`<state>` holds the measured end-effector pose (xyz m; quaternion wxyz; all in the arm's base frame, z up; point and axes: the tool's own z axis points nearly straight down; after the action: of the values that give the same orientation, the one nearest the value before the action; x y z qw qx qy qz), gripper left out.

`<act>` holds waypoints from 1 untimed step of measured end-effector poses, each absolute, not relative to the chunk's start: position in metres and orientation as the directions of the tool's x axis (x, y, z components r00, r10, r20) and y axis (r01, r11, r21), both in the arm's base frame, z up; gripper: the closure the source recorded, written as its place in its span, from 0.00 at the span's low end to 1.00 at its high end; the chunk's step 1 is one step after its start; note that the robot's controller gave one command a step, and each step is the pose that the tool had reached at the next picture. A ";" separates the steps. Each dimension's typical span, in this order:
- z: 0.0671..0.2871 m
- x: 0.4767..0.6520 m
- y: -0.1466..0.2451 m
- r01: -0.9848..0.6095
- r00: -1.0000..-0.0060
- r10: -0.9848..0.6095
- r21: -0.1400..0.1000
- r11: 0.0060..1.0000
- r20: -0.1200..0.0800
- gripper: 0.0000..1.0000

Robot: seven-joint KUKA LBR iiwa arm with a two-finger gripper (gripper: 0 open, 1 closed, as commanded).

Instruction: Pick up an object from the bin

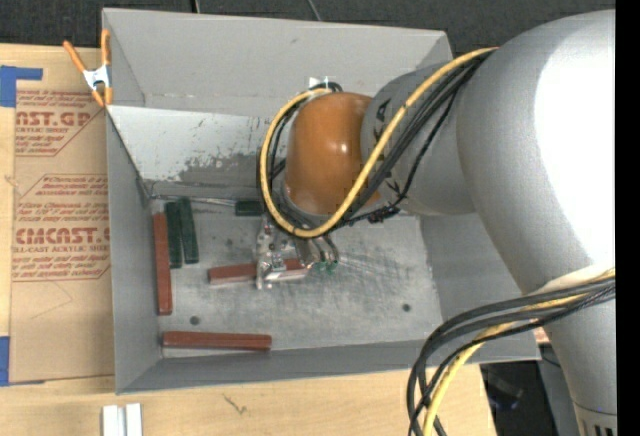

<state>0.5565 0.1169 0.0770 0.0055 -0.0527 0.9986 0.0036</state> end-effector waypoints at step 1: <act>0.077 0.557 0.117 -0.105 -0.994 -0.105 0.007 0.994 -0.011 1.00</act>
Offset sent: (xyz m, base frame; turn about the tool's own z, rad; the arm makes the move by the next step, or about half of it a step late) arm -0.0002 -0.0001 0.0400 0.0000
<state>0.5565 0.1169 0.0770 0.0055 -0.0526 0.9986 0.0036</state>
